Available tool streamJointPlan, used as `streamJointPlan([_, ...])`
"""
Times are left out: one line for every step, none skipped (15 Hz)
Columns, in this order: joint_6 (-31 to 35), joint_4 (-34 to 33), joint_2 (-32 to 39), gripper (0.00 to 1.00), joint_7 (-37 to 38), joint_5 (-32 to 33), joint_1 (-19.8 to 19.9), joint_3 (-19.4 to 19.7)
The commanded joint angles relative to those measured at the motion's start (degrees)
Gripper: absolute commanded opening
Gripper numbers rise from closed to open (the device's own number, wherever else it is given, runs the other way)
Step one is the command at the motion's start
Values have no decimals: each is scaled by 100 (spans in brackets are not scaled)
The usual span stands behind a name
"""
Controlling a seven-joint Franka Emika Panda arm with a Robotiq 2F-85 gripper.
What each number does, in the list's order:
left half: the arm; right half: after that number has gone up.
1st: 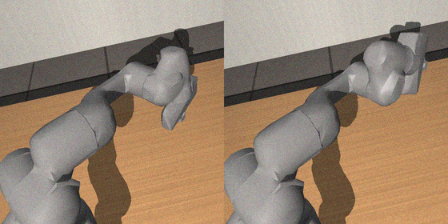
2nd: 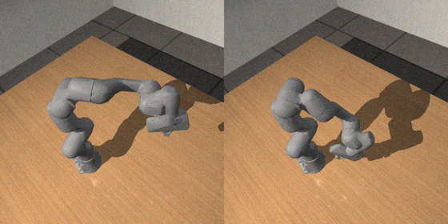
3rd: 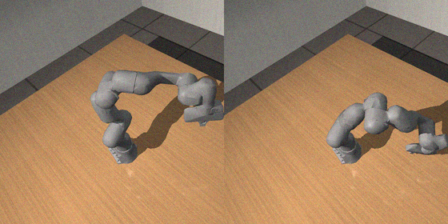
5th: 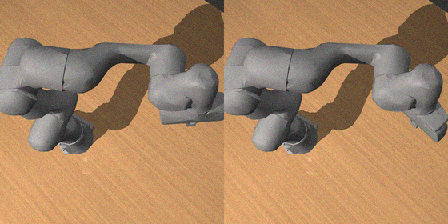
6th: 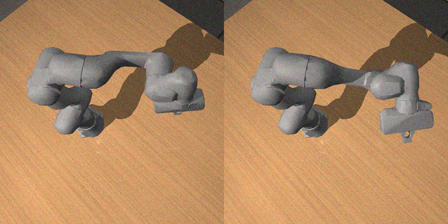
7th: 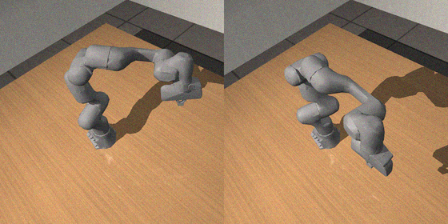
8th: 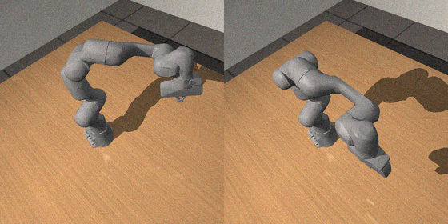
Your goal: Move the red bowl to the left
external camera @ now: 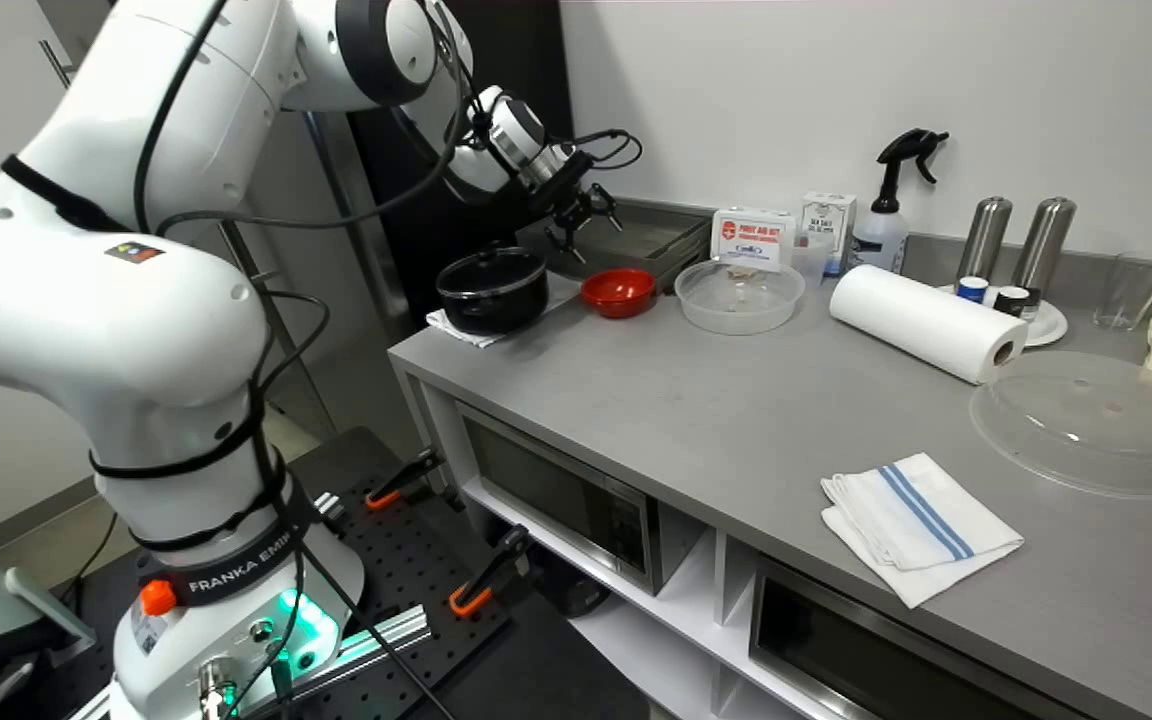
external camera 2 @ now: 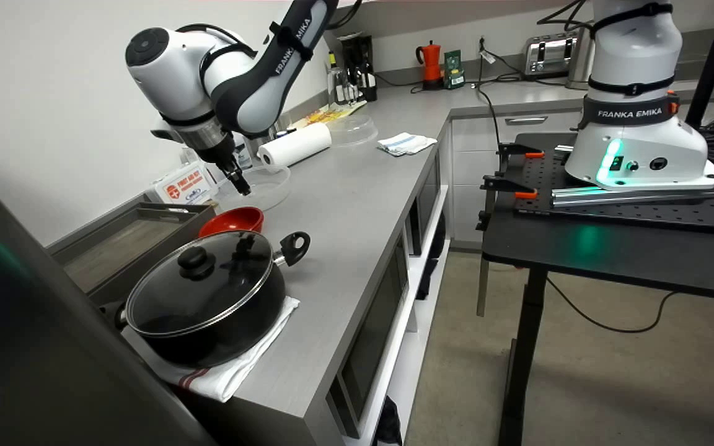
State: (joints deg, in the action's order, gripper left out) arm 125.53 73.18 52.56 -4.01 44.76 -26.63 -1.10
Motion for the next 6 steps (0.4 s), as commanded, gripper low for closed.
streamJointPlan([-202, 672, -627, 100, 612, -33, -40, 102])
streamJointPlan([-168, 877, -795, 100, 789, -45, -19, 107])
streamJointPlan([-152, 276, -317, 100, 461, 45, 52, -10])
streamJointPlan([-153, 409, -436, 100, 577, 49, 66, -8])
streamJointPlan([-153, 515, -523, 100, 644, 53, 77, -11])
streamJointPlan([-154, 595, -587, 100, 677, 56, 86, -14])
